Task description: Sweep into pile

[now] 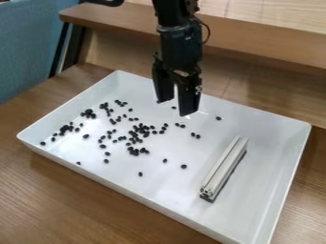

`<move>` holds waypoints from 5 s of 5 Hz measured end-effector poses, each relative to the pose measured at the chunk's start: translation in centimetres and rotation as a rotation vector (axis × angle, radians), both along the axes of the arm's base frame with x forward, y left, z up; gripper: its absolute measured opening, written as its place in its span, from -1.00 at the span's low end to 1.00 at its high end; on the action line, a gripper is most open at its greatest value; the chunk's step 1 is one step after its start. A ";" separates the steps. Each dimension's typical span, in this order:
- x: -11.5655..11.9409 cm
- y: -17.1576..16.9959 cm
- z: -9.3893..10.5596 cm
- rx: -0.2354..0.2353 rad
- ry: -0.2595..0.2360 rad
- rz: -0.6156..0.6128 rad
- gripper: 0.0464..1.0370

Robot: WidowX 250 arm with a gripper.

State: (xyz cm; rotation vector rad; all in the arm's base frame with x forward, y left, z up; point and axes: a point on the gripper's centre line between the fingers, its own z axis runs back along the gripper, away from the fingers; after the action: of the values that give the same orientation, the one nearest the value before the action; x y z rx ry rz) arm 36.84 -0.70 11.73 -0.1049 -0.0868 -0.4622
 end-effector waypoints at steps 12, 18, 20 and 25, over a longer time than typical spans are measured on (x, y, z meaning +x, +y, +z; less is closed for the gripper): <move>1.8 -9.9 -8.5 -0.034 -0.001 0.290 0.28; 2.6 -1.5 -9.1 -0.059 -0.046 0.065 -0.28; 3.0 3.1 -9.4 -0.006 -0.065 0.154 -0.28; 0.2 10.6 -9.6 -0.008 -0.094 0.438 -0.29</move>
State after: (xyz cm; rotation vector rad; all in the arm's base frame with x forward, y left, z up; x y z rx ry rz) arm 37.07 9.91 2.15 -0.0691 -0.1996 -0.0293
